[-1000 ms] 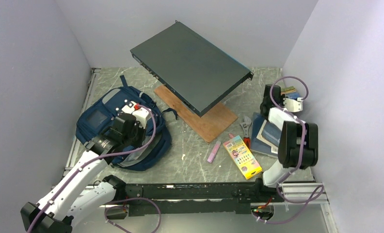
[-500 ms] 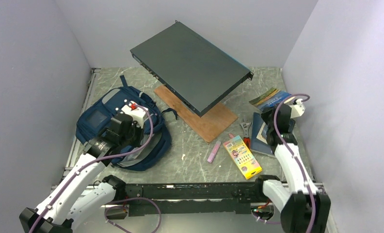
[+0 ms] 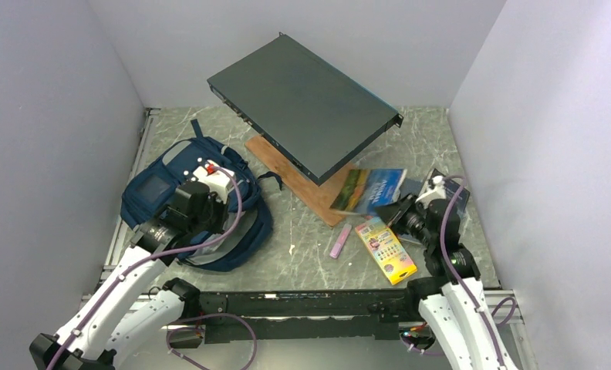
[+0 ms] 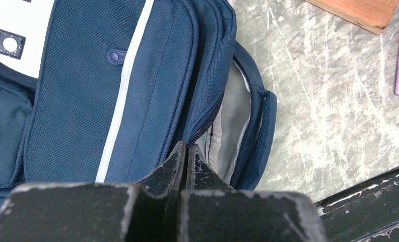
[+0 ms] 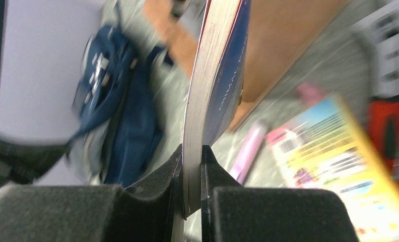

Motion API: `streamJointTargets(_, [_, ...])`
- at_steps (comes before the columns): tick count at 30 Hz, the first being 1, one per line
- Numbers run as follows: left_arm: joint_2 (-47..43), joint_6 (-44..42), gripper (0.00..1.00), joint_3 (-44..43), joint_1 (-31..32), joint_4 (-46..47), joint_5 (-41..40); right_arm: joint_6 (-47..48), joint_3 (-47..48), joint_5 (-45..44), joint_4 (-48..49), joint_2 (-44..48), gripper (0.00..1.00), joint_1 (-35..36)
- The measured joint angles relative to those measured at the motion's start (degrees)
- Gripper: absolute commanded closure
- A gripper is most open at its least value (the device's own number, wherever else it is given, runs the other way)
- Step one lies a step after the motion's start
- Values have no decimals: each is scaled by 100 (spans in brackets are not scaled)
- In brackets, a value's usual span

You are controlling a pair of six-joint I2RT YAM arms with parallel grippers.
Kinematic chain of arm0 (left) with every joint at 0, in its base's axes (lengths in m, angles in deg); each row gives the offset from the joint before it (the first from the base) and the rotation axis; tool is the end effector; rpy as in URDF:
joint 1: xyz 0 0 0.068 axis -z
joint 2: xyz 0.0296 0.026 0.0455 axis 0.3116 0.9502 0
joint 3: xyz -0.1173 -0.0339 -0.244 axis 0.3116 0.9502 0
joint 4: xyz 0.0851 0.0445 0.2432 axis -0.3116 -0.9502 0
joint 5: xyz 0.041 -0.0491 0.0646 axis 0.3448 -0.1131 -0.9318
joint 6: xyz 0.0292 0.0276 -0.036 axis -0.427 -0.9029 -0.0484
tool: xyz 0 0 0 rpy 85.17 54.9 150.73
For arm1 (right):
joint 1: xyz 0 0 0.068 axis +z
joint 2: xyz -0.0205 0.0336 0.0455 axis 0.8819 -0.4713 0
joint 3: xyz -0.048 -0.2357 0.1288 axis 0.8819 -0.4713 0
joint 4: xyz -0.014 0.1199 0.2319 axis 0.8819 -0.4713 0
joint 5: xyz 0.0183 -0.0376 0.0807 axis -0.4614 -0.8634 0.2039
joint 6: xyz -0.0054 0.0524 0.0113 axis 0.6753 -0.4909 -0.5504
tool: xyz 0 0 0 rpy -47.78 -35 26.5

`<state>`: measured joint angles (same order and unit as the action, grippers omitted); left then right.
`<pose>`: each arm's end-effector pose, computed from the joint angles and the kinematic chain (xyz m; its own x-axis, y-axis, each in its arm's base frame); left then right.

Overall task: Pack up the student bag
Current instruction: Place the book in the student bag.

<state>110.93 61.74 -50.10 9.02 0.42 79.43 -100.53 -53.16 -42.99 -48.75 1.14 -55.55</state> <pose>0.1416 -0.0706 0.2858 -0.6001 0.1979 -0.7751 0.3641 0.9303 -0.0444 0.1295 0.0225 0.2606 -0.4906 0.6148 -0.6176 0.0326 0.7212 0.6920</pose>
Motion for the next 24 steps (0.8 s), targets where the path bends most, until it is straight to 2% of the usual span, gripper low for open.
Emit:
streamJointTargets(6, [-155,-2,100,13,0,83,4,-883,-466,1154,98,715,100,1436])
streamJointTargets(12, [-754,4,100,116,0,289,-2,-2000,-1016,1462,708,1102,100,2546])
streamJointTargets(19, [-752,566,100,42,-13,439,50,-2863,-1377,1106,1759,581,100,3748])
streamJointTargets(24, [-450,1368,100,-505,-37,48,179,-3281,-1375,249,2848,-238,100,5200])
